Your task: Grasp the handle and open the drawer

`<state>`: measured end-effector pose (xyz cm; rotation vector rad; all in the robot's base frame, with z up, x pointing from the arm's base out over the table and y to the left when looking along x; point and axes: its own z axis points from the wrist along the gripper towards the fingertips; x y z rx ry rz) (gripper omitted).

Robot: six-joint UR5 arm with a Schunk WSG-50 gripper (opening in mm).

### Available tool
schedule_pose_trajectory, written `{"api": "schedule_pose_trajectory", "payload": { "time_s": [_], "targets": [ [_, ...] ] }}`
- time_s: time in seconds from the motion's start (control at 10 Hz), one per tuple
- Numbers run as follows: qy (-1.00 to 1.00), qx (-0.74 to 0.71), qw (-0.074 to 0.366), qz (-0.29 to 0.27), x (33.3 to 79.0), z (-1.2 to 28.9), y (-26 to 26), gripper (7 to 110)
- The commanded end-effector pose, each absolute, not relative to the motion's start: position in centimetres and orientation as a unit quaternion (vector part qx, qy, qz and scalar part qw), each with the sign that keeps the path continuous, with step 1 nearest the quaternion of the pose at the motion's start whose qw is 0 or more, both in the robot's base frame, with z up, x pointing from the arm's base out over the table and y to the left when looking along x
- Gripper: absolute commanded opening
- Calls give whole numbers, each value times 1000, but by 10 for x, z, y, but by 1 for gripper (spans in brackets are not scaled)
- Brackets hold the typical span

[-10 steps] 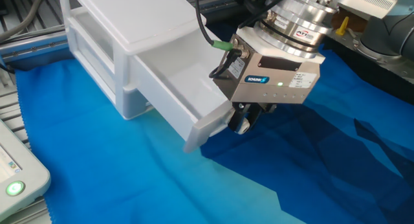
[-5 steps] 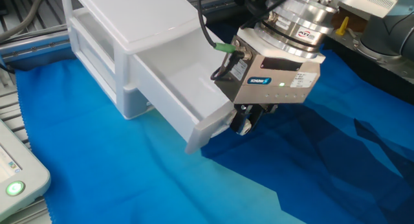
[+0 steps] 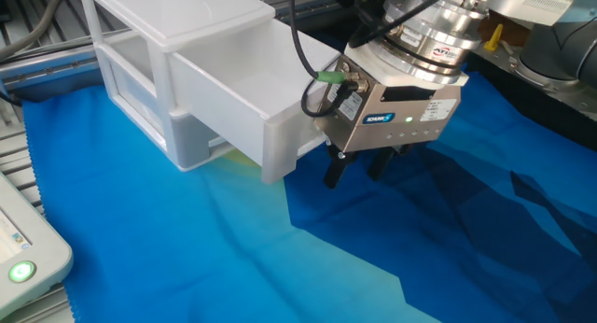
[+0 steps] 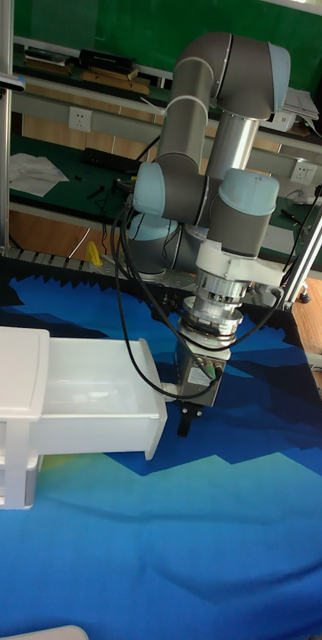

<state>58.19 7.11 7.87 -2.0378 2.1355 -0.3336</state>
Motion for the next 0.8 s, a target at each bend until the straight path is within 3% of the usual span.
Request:
{"api": "schedule_pose_trajectory", "payload": {
  "time_s": [0.0,0.4,0.5,0.7],
  "targets": [
    [715,-685,79,-111,580,79,68,110],
    [716,-683,81,-119,583,80,65,110],
    [718,-682,89,-108,582,80,72,88],
    [721,-674,108,-119,592,83,74,88]
  ]
}}
